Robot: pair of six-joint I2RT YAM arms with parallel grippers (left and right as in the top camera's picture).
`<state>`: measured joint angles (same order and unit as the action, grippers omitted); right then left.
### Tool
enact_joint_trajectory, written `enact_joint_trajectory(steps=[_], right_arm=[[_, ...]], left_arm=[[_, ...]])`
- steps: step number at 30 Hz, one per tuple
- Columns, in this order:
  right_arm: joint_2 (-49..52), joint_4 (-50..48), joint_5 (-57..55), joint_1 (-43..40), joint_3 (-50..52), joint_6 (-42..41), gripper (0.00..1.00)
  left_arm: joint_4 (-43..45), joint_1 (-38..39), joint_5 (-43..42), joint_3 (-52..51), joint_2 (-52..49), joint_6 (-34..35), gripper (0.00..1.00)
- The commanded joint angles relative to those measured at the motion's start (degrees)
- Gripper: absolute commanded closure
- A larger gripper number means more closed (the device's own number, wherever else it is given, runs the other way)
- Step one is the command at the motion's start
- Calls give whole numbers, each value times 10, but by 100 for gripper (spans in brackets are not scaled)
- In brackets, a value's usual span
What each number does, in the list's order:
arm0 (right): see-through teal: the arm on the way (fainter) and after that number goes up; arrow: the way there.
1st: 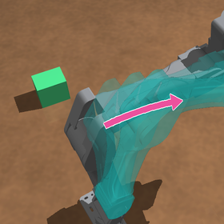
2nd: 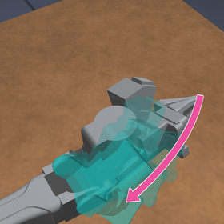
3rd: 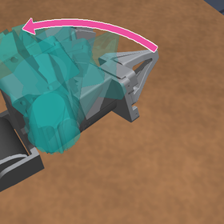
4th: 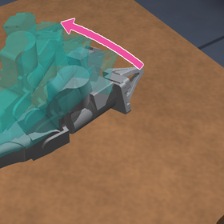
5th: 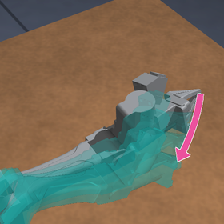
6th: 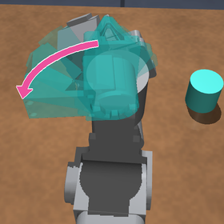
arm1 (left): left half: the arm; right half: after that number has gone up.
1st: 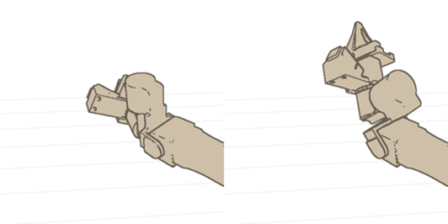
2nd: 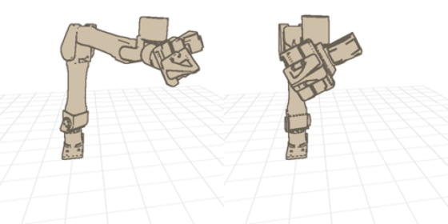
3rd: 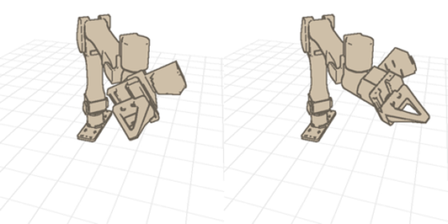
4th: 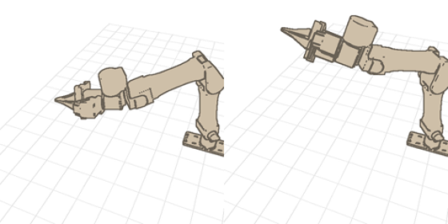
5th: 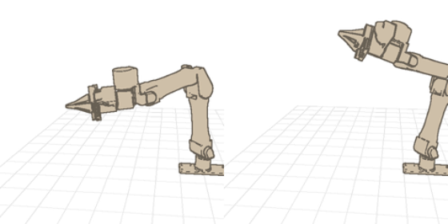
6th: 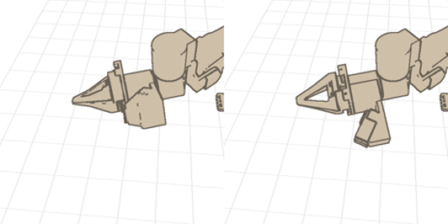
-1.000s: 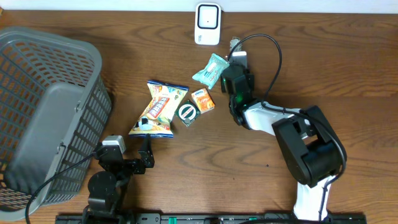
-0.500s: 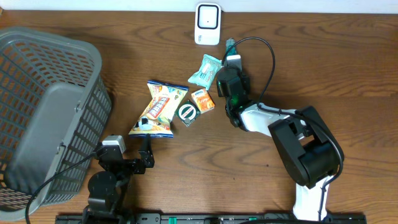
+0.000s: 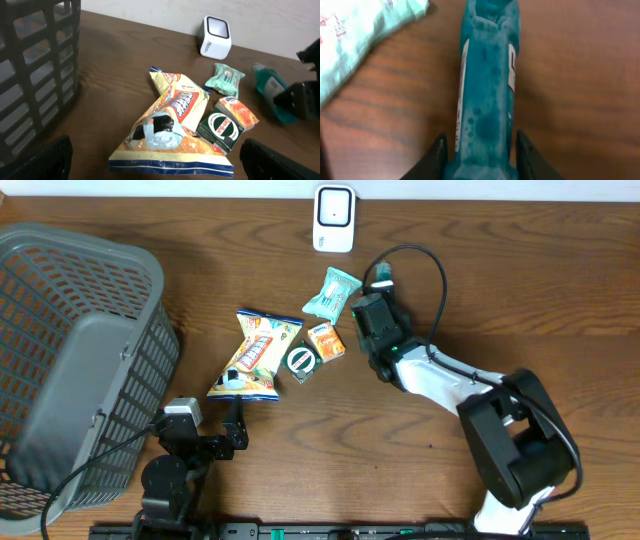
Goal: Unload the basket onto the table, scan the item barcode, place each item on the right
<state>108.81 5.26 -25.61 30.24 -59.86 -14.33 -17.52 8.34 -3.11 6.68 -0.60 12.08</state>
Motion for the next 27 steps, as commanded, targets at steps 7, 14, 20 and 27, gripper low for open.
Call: enact_joint_trajectory(steps=[7, 14, 20, 27], right_arm=[[-30, 181, 170, 2, 7, -60, 97], [-137, 291, 271, 0, 7, -37, 66], [-155, 359, 331, -12, 7, 28, 66], [-153, 379, 330, -30, 7, 28, 66]], left_arm=[[-12, -3, -5, -9, 3, 3, 2], [-12, -3, -5, -9, 3, 3, 2], [-12, -3, -5, -9, 3, 3, 2], [-12, -3, -5, -9, 3, 3, 2]])
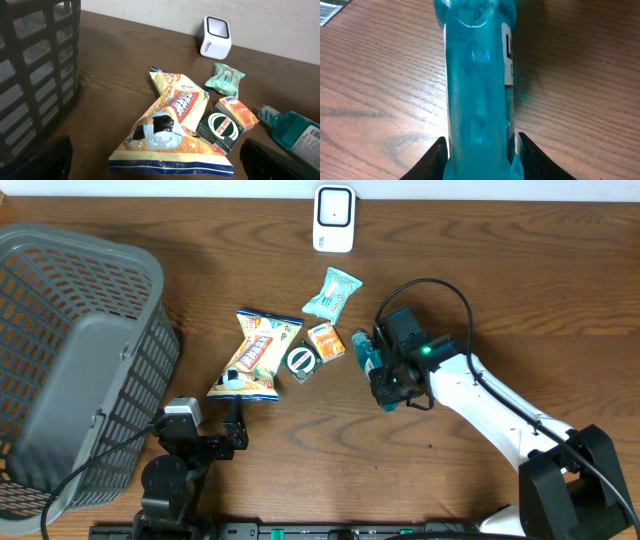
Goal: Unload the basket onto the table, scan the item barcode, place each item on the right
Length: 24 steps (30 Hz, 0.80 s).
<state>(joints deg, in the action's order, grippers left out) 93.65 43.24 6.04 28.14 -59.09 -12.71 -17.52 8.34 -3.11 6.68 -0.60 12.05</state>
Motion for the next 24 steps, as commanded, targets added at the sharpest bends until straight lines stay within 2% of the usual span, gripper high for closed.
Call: enact_joint_trajectory(steps=[1, 9, 18, 19, 20, 22, 24], right_arm=[[-2, -1, 10, -8, 0, 12, 64], [-1, 21, -5, -7, 0, 28, 45], [-1, 11, -2, -7, -1, 30, 45], [-1, 8, 10, -6, -2, 30, 39], [-1, 7, 24, -6, -5, 30, 25], [-1, 6, 52, -6, -15, 29, 4], [-1, 0, 57, -3, -24, 29, 1]], left_arm=[[-12, -3, -5, -9, 3, 3, 2], [-12, -3, -5, -9, 3, 3, 2], [-12, -3, -5, -9, 3, 3, 2], [-12, -3, -5, -9, 3, 3, 2], [-12, -3, -5, -9, 3, 3, 2], [-12, -3, -5, -9, 3, 3, 2], [-12, -3, -5, -9, 3, 3, 2]])
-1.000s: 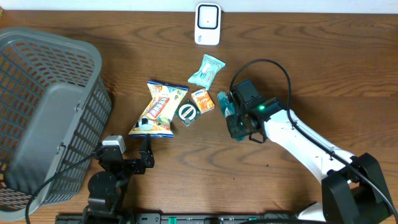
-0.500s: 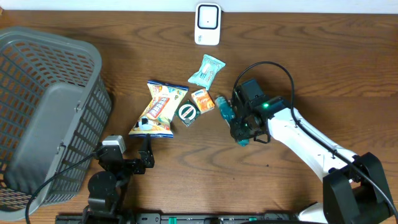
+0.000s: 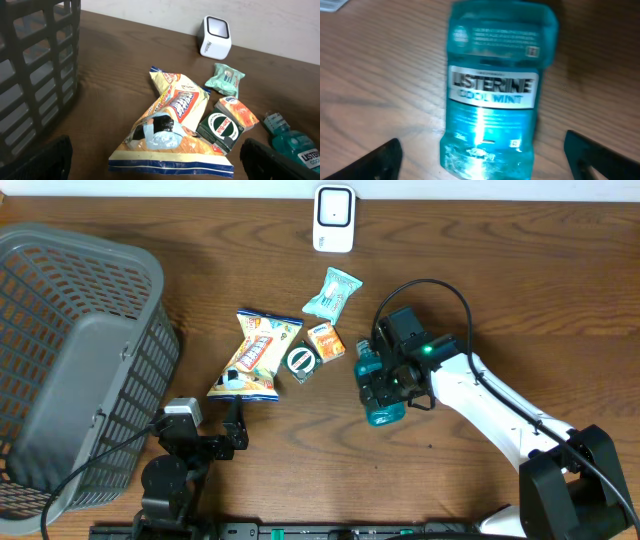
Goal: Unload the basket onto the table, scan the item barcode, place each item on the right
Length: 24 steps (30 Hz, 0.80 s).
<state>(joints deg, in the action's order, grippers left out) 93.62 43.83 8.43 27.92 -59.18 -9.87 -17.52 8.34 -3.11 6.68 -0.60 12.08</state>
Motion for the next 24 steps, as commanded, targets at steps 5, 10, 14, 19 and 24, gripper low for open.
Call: enact_joint_trajectory(steps=[5, 10, 14, 19, 24], right_arm=[[-1, -83, 26, 15, -28, 1, 1], [1, -139, -35, 18, -27, 14, 3], [20, -153, -155, 28, -27, 2, 4], [67, -150, -176, 57, -31, -35, 10], [122, -137, -203, 85, -49, -49, 16]], left_arm=[[-12, -3, -5, -9, 3, 3, 2], [-12, -3, -5, -9, 3, 3, 2], [-12, -3, -5, -9, 3, 3, 2], [-12, -3, -5, -9, 3, 3, 2], [-12, -3, -5, -9, 3, 3, 2]])
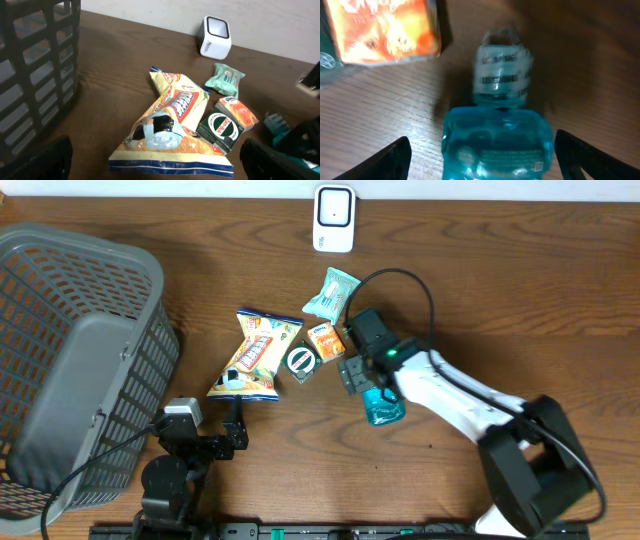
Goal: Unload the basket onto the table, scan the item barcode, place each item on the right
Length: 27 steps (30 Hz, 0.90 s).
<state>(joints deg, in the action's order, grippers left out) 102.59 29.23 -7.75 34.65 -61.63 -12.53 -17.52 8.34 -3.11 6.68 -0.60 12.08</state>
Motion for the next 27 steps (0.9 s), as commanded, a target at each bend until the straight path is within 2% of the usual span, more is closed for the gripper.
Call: enact_joint_trajectory(steps=[1, 6, 10, 11, 14, 19, 21, 22, 24, 26, 27], right_arm=[[45, 17, -54, 22, -29, -26, 18], [126, 99, -147, 37, -83, -67, 28], [156, 139, -146, 38, -118, -73, 50], [156, 143, -146, 38, -121, -74, 52], [156, 148, -133, 39, -134, -74, 53], [155, 167, 10, 31, -170, -34, 56], [155, 184, 90, 25, -192, 28, 52], [155, 188, 110, 23, -197, 44, 46], [155, 199, 117, 21, -208, 51, 29], [155, 207, 84, 19, -212, 42, 18], [155, 209, 63, 21, -214, 42, 1]], left_arm=[[-12, -3, -5, -9, 3, 3, 2], [-12, -3, -5, -9, 3, 3, 2], [-12, -3, -5, -9, 3, 3, 2], [-12, -3, -5, -9, 3, 3, 2], [-12, -3, -5, -9, 3, 3, 2], [-12, -3, -5, -9, 3, 3, 2], [-12, -3, -5, -9, 3, 3, 2], [-12, -3, -5, -9, 3, 3, 3], [-12, -3, -5, -9, 3, 3, 2], [-12, -3, -5, -9, 3, 3, 2], [-12, -3, -5, -9, 3, 3, 2]])
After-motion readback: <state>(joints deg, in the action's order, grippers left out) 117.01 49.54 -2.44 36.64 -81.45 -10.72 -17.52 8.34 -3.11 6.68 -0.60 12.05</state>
